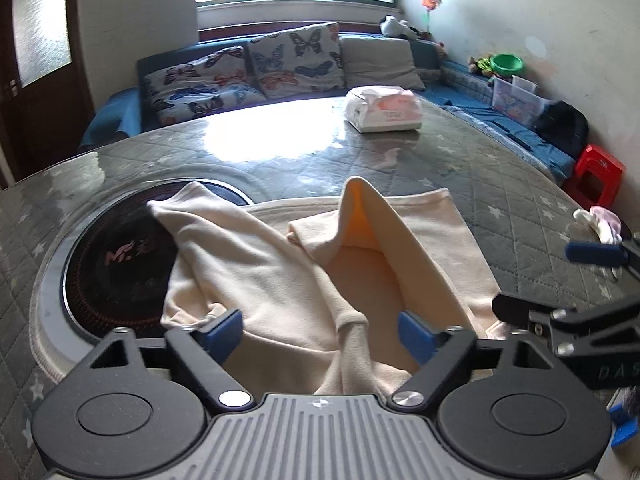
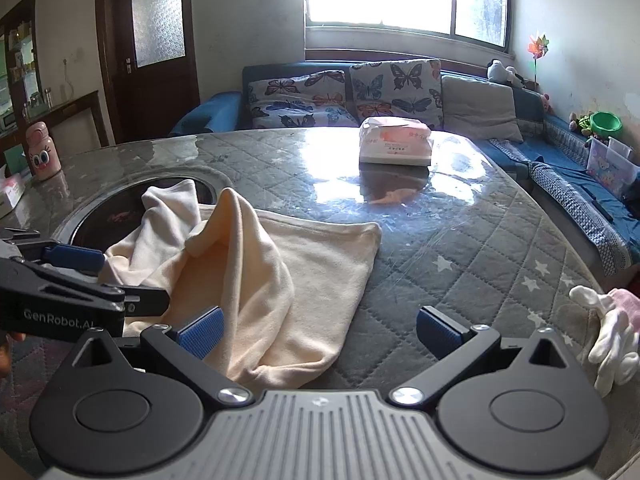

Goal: Fold clothes

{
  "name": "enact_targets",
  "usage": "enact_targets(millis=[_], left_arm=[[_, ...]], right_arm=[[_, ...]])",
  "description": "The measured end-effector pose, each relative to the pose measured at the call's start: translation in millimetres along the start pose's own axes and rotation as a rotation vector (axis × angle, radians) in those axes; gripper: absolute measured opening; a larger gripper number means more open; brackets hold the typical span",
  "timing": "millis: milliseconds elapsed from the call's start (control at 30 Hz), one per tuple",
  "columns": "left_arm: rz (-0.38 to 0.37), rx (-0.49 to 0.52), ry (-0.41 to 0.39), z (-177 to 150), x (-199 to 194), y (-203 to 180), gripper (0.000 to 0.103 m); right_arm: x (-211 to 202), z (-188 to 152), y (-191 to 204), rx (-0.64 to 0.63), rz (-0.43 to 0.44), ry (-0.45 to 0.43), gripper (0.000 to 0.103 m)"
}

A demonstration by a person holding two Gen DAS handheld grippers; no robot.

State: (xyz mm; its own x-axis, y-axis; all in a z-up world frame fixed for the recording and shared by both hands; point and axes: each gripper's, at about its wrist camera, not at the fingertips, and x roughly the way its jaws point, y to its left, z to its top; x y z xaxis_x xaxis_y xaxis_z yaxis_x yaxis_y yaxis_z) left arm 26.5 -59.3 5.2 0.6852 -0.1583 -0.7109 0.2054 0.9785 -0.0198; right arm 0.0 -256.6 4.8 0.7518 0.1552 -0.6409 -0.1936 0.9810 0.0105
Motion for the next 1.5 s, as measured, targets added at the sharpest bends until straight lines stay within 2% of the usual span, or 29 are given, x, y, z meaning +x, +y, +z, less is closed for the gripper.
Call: enact_targets(millis=[200, 400, 433, 567, 667, 833, 933, 1300, 1400, 1500], left_arm=[[-0.012, 0.056, 0.031, -0.6, 14.4, -4.1, 0.052], [-0.055, 0.051, 0.037, -2.6, 14.8, 4.2, 0.018], [-0.061, 0.047, 0.034, -3.3, 13.5, 6.0, 0.014], [-0.061, 0.034, 0.006, -6.0, 2.7, 12.9, 0.011], [-0.048, 0.015, -0.012, -8.5, -8.9, 21.7, 0.010], [-0.010, -0.030, -0.032, -15.1, -28.6, 41.6, 0.009], [0.016, -0.066, -0.037, -21.7, -39.7, 57.3, 0.009], [0.064, -0.181, -0.035, -57.0, -85.0, 100.7, 0.009], [0.052, -0.204, -0.021, -69.5, -97.4, 106.0, 0.009], [0.029, -0.205, 0.015, -81.3, -103.9, 103.0, 0.009]], right_arm=[[9.6, 12.4, -5.7, -0.034, 0.009, -0.002, 0.097], [27.5, 32.5, 1.5, -0.073, 0.086, 0.005, 0.085], [31.1, 35.7, 4.3, -0.084, 0.099, 0.005, 0.083], [54.1, 46.8, 22.0, -0.126, 0.142, 0.022, 0.075], [71.3, 51.5, 33.7, -0.148, 0.168, 0.042, 0.060], [93.3, 50.7, 46.9, -0.178, 0.168, 0.067, 0.023], [92.5, 48.0, 41.6, -0.166, 0.148, 0.057, 0.008], [5.0, 29.8, -38.1, -0.028, 0.014, -0.085, 0.007], [-19.3, 15.2, -60.6, 0.034, -0.022, -0.088, 0.007], [-28.6, -5.5, -75.9, 0.087, -0.047, -0.032, 0.010]])
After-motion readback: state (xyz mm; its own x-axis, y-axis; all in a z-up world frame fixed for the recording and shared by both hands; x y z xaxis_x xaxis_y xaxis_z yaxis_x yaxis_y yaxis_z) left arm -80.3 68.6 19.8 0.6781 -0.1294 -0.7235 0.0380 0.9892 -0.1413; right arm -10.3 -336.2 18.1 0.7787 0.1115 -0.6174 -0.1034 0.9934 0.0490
